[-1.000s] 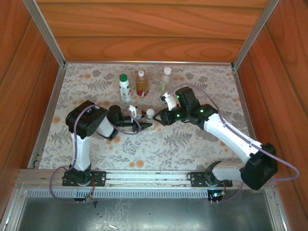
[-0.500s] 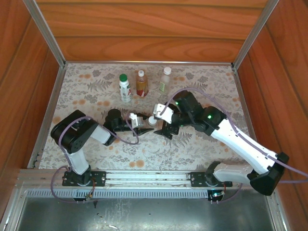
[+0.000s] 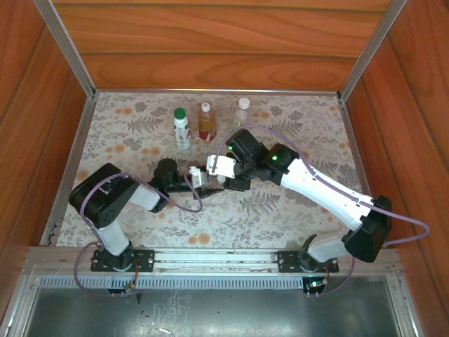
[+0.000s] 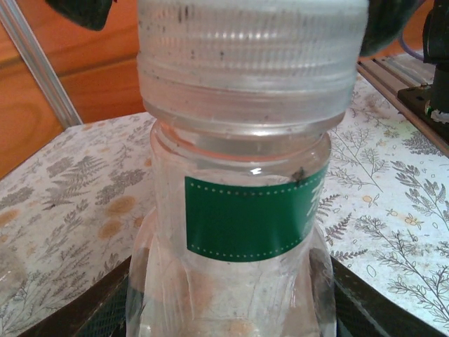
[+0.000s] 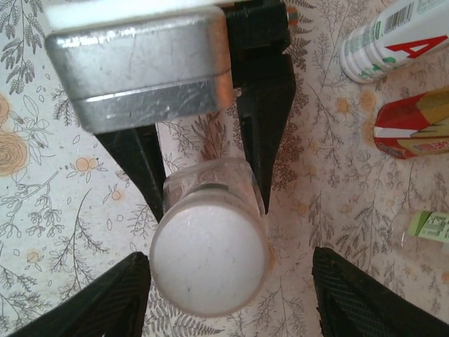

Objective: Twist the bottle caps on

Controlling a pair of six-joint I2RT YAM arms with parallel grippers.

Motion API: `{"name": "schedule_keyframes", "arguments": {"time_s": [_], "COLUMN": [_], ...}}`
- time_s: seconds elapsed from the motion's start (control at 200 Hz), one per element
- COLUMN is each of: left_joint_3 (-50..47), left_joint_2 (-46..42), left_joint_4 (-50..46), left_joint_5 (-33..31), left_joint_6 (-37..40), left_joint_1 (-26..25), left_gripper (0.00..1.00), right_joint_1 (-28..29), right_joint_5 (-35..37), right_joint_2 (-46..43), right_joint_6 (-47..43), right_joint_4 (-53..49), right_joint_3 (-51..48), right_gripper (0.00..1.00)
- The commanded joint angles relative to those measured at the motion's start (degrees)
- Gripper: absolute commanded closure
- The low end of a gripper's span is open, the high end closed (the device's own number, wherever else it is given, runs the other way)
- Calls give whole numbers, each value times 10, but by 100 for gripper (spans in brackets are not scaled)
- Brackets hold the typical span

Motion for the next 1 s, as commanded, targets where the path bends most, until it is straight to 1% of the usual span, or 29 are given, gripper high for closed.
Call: {"name": "schedule_keyframes", "arguments": {"time_s": [0.0, 0.055, 0.105, 0.22, 0.31, 0.365, 0.41, 0.485, 0.54, 0.584, 0.634, 0.714, 0.759, 0.804, 0.849, 0.874, 0.914, 0.934, 0.969, 0.994], "left_joint_3": [-2, -1, -2, -3, -3, -3, -2, 1, 6, 10, 14, 20, 21, 19, 16, 14, 10, 9, 6, 4], "left_joint_2": [-11, -11, -12, -16, -21, -23, -25, -30, -31, -32, -32, -30, -29, -30, -30, -29, -27, -26, -24, -23], "left_joint_4": [-5, -6, -7, -8, -9, -10, -10, -9, -9, -9, -8, -9, -9, -9, -9, -9, -9, -9, -10, -9], "left_joint_5": [12, 11, 12, 9, 1, -10, -28, -73, -105, -128, -154, -186, -191, -190, -183, -177, -167, -161, -152, -147], "left_joint_6": [10, 11, 10, 8, 8, 6, 5, 6, 7, 11, 13, 18, 23, 24, 25, 26, 27, 28, 30, 31], "left_joint_1": [-4, -5, -4, -4, -4, -4, -6, -10, -15, -18, -22, -27, -28, -28, -28, -28, -28, -28, -29, -28], "left_gripper": [44, 44, 44, 44, 44, 44, 44, 44, 44, 44, 44, 44, 44, 44, 44, 44, 44, 44, 44, 44], "right_joint_1": [4, 4, 4, 4, 4, 4, 4, 4, 4, 4, 4, 4, 5, 5, 5, 4, 4, 4, 5, 4], "right_joint_5": [0, -6, -8, -5, 3, 20, 43, 81, 113, 126, 155, 158, 141, 113, 100, 93, 76, 74, 78, 79], "right_joint_2": [8, 13, 15, 18, 14, 10, 12, 16, 21, 29, 39, 56, 66, 71, 69, 63, 51, 43, 28, 12], "right_joint_6": [-15, -14, -14, -9, 9, 45, 99, 206, 312, 393, 511, 658, 691, 692, 664, 636, 589, 566, 532, 503], "right_joint_4": [0, -2, -1, -3, -1, 11, 33, 54, 73, 73, 65, 32, 14, 2, -6, -2, 12, 18, 29, 39], "right_joint_3": [18, 21, 22, 20, 14, 10, 9, 9, 7, 10, 15, 21, 28, 35, 41, 40, 29, 23, 11, 1], "right_gripper": [42, 49, 52, 66, 69, 75, 80, 81, 84, 83, 83, 82, 82, 78, 72, 64, 47, 40, 33, 30]}}
